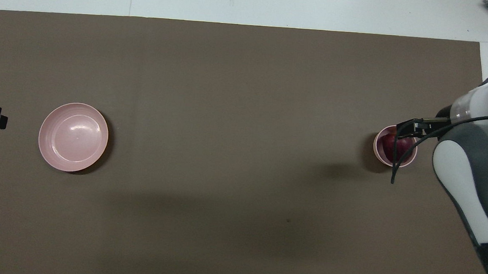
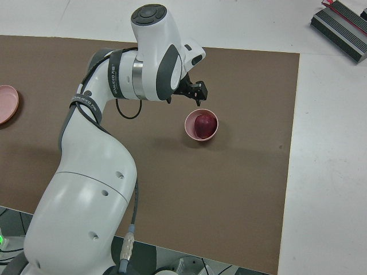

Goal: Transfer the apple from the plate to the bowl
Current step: 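Lower the apple into the pink bowl with the right gripper, then open the right gripper and raise it away from the bowl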

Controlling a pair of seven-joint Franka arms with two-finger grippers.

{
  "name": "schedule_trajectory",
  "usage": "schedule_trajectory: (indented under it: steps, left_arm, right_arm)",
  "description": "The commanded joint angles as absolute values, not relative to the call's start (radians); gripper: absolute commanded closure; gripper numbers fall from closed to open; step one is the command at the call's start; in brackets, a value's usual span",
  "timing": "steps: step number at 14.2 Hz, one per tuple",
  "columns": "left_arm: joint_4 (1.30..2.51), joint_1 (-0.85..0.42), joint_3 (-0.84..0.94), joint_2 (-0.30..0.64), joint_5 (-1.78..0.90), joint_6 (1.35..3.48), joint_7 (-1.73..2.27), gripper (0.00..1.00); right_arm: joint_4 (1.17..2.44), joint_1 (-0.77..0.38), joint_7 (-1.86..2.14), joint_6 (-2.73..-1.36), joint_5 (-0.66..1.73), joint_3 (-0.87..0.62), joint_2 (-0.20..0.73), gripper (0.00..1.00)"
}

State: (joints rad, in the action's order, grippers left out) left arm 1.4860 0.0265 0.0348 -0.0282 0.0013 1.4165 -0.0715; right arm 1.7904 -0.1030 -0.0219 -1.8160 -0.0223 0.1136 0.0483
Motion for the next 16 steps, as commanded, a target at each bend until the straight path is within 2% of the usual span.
schedule_trajectory:
  steps: [1,7,10,16]
  left_arm:
    - [1.516,0.012,0.02,-0.055,-0.009,1.427,-0.061,0.0]
    - [1.516,0.012,0.02,-0.054,-0.009,1.427,-0.061,0.0]
    - [1.516,0.012,0.02,-0.054,-0.009,1.427,-0.061,0.0]
    - [1.516,0.012,0.02,-0.054,-0.009,1.427,-0.061,0.0]
  right_arm:
    - [1.735,-0.097,-0.09,-1.703,-0.041,0.106,-0.023,0.0]
    - [1.611,-0.097,-0.091,-1.484,-0.025,0.104,-0.107,0.0]
    - [1.566,-0.095,-0.087,-1.416,-0.022,0.107,-0.132,0.0]
    - [1.621,-0.086,-0.006,-1.425,-0.018,0.11,-0.175,0.0]
